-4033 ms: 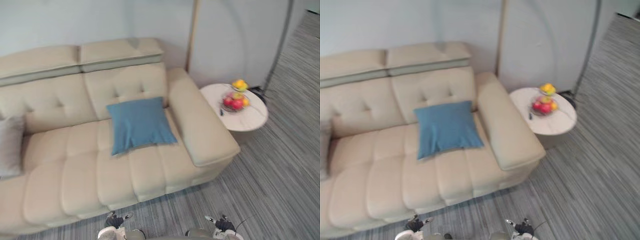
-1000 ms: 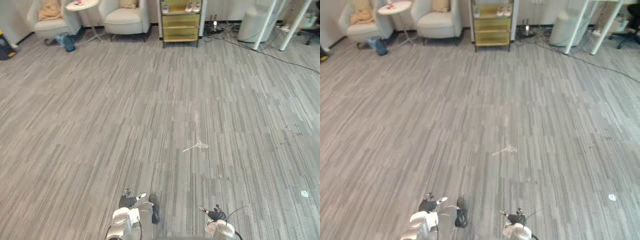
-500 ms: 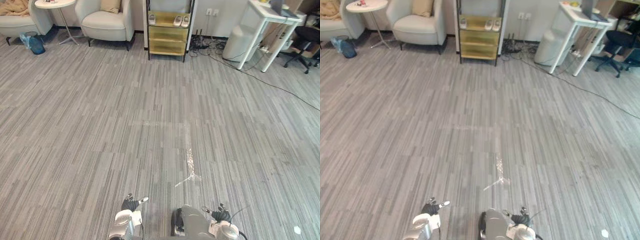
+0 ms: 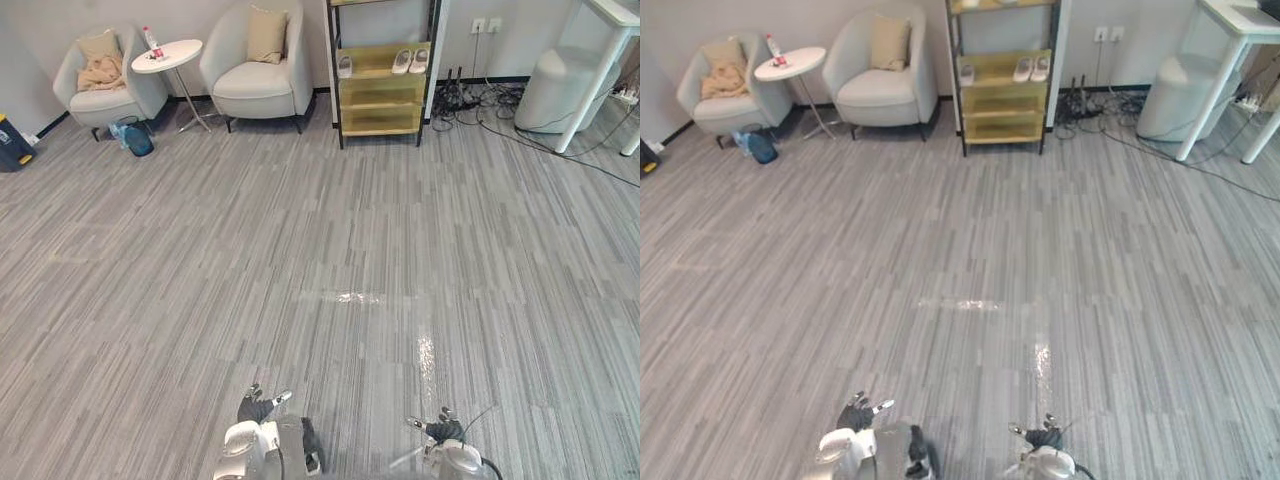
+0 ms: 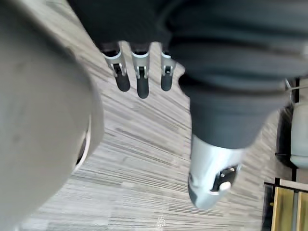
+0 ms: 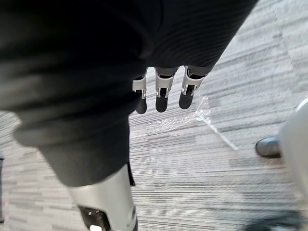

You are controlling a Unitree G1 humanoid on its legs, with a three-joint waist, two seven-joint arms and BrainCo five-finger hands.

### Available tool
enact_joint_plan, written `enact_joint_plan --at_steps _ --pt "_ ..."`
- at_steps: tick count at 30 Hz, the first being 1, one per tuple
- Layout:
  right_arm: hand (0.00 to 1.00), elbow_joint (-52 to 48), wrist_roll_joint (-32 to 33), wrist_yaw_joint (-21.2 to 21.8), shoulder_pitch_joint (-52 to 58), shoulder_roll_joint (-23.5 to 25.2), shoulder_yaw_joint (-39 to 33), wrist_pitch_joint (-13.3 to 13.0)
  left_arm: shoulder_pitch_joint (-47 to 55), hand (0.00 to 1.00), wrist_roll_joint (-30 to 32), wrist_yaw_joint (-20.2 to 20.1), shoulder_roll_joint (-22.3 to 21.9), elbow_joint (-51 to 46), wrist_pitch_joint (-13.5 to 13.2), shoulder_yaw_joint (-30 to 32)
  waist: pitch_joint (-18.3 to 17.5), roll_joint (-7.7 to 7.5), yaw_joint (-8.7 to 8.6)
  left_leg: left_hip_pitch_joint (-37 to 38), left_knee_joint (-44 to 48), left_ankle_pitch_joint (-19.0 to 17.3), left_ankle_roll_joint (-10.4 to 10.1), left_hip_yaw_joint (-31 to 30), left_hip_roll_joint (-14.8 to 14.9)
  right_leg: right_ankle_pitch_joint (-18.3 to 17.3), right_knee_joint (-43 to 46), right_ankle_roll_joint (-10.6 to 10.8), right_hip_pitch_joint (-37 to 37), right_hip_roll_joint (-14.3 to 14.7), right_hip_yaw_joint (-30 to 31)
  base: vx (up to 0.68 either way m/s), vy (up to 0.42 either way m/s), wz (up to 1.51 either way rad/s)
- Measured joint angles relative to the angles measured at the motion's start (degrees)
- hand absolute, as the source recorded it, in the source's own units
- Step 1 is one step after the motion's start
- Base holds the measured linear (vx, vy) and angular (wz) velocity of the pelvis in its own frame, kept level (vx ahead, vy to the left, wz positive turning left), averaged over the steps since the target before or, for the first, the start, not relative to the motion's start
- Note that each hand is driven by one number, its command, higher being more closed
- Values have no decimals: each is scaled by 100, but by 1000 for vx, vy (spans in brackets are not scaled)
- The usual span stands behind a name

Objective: Pick up cushions and gather them together orderly.

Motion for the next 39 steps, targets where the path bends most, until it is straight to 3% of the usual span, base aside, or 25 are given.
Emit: enact_joint_plan --at_steps 1,2,3,4,6,7,9,11,14,15,16,17,18,19,21,23,24,26,28,30,32,33,34,36,39 --pt "0 23 -23 11 4 20 11 25 36 0 -2 -3 9 6 7 53 -84 36 41 9 -58 448 386 -168 -45 -182 17 176 197 46 184 556 216 -49" --pt "0 43 -25 9 18 92 28 50 9 0 -1 -6 60 7 4 80 -156 -190 18 22 31 272 417 -102 -227 -229 149 232 208 -133 233 697 267 -33" --pt "0 41 -33 11 94 121 27 50 10 0 -2 2 45 7 6 85 -227 -322 1 79 -15 157 460 -105 -326 -227 383 236 140 -255 250 595 227 10" --pt "0 41 -120 10 255 157 26 51 9 0 16 -7 47 5 3 41 -311 -517 14 302 -132 -22 430 -3 -497 -226 1347 273 -224 -419 379 485 190 5" --pt "0 -15 -132 24 293 175 23 48 -55 0 50 1 93 59 18 35 -313 -694 17 724 -225 -279 439 -15 -734 0 3227 564 -931 -568 609 489 211 -4" --pt "0 -59 -134 70 300 164 14 29 -91 0 60 -2 99 177 77 28 -277 -666 -24 1071 -245 -496 438 -25 -836 34 4336 627 -1406 -568 711 613 248 -3" --pt "0 -119 -133 132 300 131 6 4 -117 0 83 3 77 266 137 -21 -260 -642 -107 1599 -471 -651 395 -46 -931 -1 5113 634 -2031 -581 604 480 163 10" --pt "0 -145 -138 142 251 67 -2 7 -115 0 91 6 65 323 145 -216 -248 -628 -149 2000 -835 -680 348 -156 -1007 -110 4936 528 -2650 -632 213 365 82 30" --pt "0 -82 -98 157 205 3 -189 -79 -118 0 102 3 -4 361 145 -274 -178 -518 -171 2584 -1296 -725 269 -307 -968 -174 3617 371 -3194 -537 -238 415 -13 24" --pt "0 -70 -91 164 197 6 -213 -112 -94 0 103 8 0 365 142 -274 -200 -492 -179 2633 -1353 -772 190 -335 -924 29 2915 224 -3222 -389 -230 409 -93 26" --pt "0 -45 -73 165 195 20 -220 -112 -75 0 109 0 0 397 140 -275 -212 -507 -194 2720 -1379 -850 64 -412 -915 679 1943 67 -3178 -235 -106 497 -153 41" --pt "0 -24 -3 172 186 22 -265 -133 -94 0 111 -3 -7 468 141 -279 -223 -518 -257 2799 -1380 -884 13 -565 -883 952 1907 28 -3099 -182 -69 457 -163 51" --pt "0 1 0 178 143 -5 -315 -142 -93 0 122 -61 2 553 148 -369 -276 -338 -279 2834 -1359 -895 -11 -681 -728 952 1781 -2 -2976 -113 -212 549 -240 46" --pt "0 121 9 177 108 -90 -331 -163 -75 0 163 -66 -4 552 148 -316 -295 -183 -276 2708 -1014 -894 -11 -702 -549 866 1606 -134 -2792 -31 -359 433 -212 31" --pt "0 156 76 169 77 -127 -335 -163 -82 0 172 -64 -5 551 149 -318 -270 -137 -275 2541 -457 -884 -21 -730 -447 820 1439 -194 -2557 -26 -463 338 -201 30" --pt "0 189 180 159 122 -137 -307 -162 -127 0 219 -110 -2 517 149 -318 -239 -135 -297 1872 1438 -625 -85 -779 -156 746 968 -211 -1922 -19 -636 336 -222 44" --pt "0 195 237 153 135 -153 -234 -161 -119 0 227 -122 0 435 138 -321 -204 -174 -254 1427 2472 -532 2 -670 101 708 769 -260 -1610 4 -679 259 -147 21" --pt "0 199 339 152 109 -120 -202 -161 -83 0 229 -135 0 372 134 -336 -200 -175 -185 1109 2762 -829 -30 -462 407 688 497 -287 -1167 -1 -641 208 -88 -11" --pt "0 189 341 153 88 -86 -199 -162 -80 0 229 -140 -1 332 124 -340 -191 -182 -170 931 2123 -928 -32 -488 407 665 356 -246 -990 -53 -563 169 -28 -18" --pt "0 191 344 145 91 -80 -201 -161 -93 0 227 -141 0 322 111 -346 -188 -192 -160 781 1165 -917 -84 -743 217 602 360 -144 -922 -137 -491 202 76 -19" --pt "0 197 338 148 102 -117 -190 -165 -84 0 217 -140 -1 336 76 -355 -209 -141 -145 857 43 -411 -161 -1020 85 483 414 54 -966 -121 -347 153 141 -34" --pt "0 199 337 146 120 -178 -178 -164 -41 0 216 -143 -3 385 67 -355 -267 -11 -132 923 -288 128 -101 -1172 139 401 473 163 -963 7 -259 217 221 -34" --pt "0 252 327 145 113 -194 -137 -156 -63 0 212 -137 22 471 63 -295 -311 12 -140 1025 -346 64 -320 -1248 132 295 552 263 -910 46 -164 227 211 -21" --pt "0 266 323 146 244 -111 -26 -160 -68 0 211 -126 28 455 36 -272 -353 -250 -122 1171 -619 67 -246 -1149 -100 213 554 351 -893 -199 -118 191 167 -4" --pt "0 366 324 148 296 -48 82 -165 -52 0 209 -150 27 459 12 -337 -438 -437 -111 1476 -1151 166 -123 -1091 -418 150 503 409 -859 -471 -52 163 130 -7"
